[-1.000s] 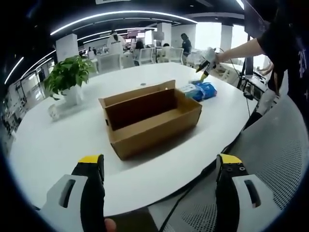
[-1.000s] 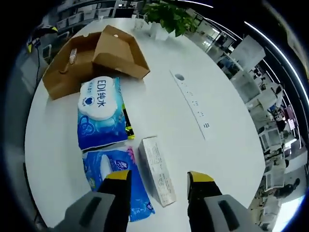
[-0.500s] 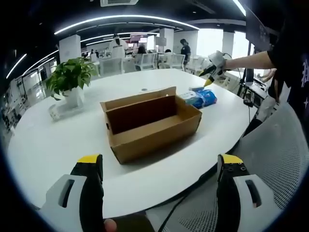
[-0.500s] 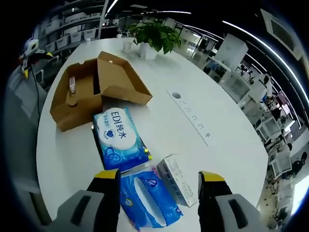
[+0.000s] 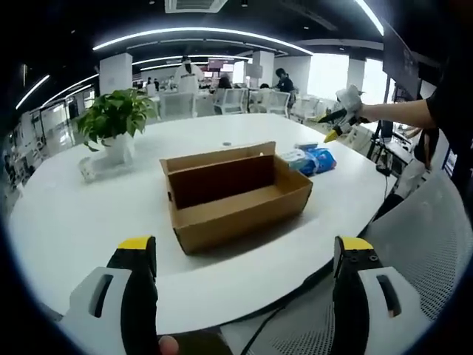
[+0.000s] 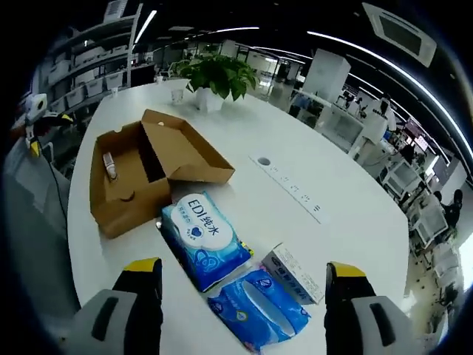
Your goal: Operate the shoe box by opening the lid, removing the specified soft item, and placing it in the target area until the item is outside and the box remains undamaged.
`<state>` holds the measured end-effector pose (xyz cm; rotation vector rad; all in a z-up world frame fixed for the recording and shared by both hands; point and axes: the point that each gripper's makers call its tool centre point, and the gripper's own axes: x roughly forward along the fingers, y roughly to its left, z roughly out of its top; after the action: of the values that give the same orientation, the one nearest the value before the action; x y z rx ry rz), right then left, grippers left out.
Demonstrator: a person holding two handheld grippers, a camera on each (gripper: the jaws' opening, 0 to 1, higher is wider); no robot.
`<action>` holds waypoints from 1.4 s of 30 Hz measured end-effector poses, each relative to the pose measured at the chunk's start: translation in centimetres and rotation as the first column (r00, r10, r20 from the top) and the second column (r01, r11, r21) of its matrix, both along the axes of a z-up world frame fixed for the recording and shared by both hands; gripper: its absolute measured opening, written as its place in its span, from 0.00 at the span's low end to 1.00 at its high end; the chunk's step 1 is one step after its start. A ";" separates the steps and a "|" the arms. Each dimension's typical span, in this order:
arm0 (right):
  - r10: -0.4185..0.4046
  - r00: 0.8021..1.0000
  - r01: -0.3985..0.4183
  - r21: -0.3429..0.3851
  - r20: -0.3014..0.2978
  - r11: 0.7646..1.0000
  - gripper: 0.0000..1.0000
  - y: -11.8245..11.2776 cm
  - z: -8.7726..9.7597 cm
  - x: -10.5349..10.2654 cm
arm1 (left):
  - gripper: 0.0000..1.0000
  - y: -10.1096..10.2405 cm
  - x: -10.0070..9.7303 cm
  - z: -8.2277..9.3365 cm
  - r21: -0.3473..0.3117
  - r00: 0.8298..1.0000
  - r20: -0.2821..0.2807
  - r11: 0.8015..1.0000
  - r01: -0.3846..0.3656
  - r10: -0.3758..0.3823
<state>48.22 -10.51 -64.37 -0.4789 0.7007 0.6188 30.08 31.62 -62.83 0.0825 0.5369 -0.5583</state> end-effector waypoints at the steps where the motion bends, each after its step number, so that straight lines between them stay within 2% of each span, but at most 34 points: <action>1: -0.009 1.000 0.009 0.001 0.004 1.000 0.98 0.0 0.1 -0.2 | 0.99 -0.1 0.0 0.0 0.003 1.000 0.001 1.000 0.004 -0.004; 11: -0.062 0.997 0.060 0.047 0.037 0.997 0.99 1.0 1.1 -2.8 | 0.99 -0.5 -0.2 0.1 -0.001 1.000 0.003 1.000 0.029 -0.029; 21: -0.099 0.994 0.095 0.079 0.042 0.992 1.00 1.8 1.8 -5.8 | 0.99 -1.0 -0.3 0.5 -0.045 0.999 -0.008 0.998 0.048 -0.049; 24: -0.120 0.990 0.113 0.089 0.068 0.990 1.00 1.9 2.2 -6.5 | 0.99 -1.2 -0.4 0.8 -0.063 0.998 -0.011 0.996 0.059 -0.060; 28: -0.132 0.988 0.124 0.108 0.074 0.986 1.00 2.6 2.4 -7.7 | 0.99 -1.0 0.1 0.6 -0.032 0.997 -0.006 0.996 0.082 -0.083; 35: -0.157 0.983 0.145 0.127 0.095 0.981 0.99 3.4 3.0 -8.6 | 0.99 -0.3 1.3 -0.4 0.044 0.993 -0.018 0.992 0.121 -0.120; 42: -0.195 0.975 0.179 0.148 0.106 0.973 0.99 4.2 3.4 -9.7 | 0.99 -0.1 2.9 -0.1 0.063 0.990 -0.018 0.988 0.142 -0.142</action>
<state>38.57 -6.33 -61.02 -0.3147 0.5767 0.4527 32.97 31.49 -62.90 0.1787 0.5649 -0.6811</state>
